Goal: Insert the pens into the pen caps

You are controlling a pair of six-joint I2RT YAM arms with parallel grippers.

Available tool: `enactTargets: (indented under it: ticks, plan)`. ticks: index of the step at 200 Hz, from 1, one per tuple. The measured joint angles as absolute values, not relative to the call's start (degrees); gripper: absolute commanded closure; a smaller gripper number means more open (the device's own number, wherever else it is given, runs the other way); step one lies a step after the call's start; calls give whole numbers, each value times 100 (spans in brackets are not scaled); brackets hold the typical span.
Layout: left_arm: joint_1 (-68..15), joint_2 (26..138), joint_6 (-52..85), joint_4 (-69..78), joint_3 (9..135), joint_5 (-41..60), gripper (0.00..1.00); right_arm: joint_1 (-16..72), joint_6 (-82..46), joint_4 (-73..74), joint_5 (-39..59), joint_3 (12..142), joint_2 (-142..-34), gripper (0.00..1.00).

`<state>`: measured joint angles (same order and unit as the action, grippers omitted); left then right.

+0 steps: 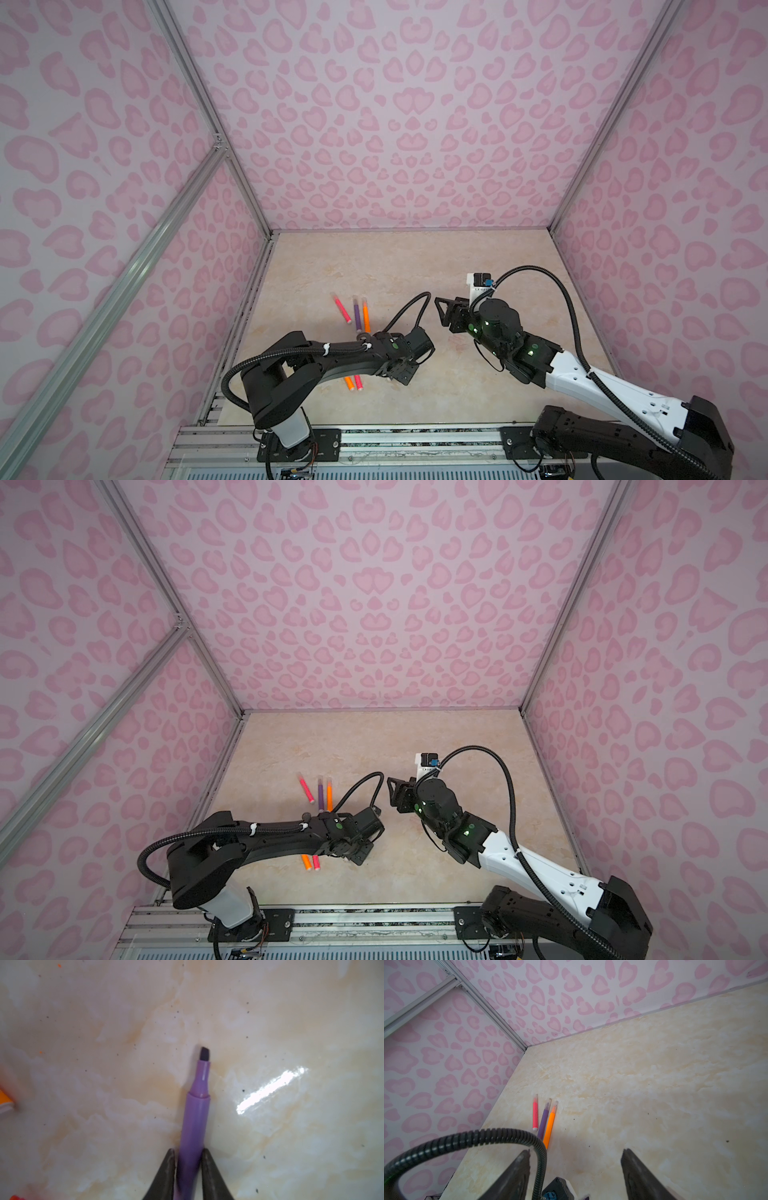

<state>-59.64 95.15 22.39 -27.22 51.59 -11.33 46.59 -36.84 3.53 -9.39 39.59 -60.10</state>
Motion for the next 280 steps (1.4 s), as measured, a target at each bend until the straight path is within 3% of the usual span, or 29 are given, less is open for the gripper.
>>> enactTargets:
  ticks: [23, 57, 115, 193, 235, 280]
  plan:
    - [-5964, 9529, 2237, -2718, 5164, -1131, 77, 4659, -3684, 353, -939, 3959, -6010, 30]
    - [-5957, 9535, 2241, -2687, 5164, -1160, 67, 4654, -3684, 353, -939, 3959, -6003, 30]
    - [-5931, 9594, 2244, -2517, 5175, -1179, 67, 4648, -3684, 353, -941, 3959, -5999, 30]
    - [-5894, 9585, 2237, -2392, 5179, -1092, 97, 4639, -3686, 349, -976, 3957, -5959, 31]
    - [-5697, 9006, 2250, -2484, 5120, -958, 97, 4515, -3837, 327, -1216, 3752, -5675, 28]
    - [-4895, 7723, 2471, -1999, 5520, -462, 97, 4198, -4115, 517, -1236, 3238, -5166, 29]
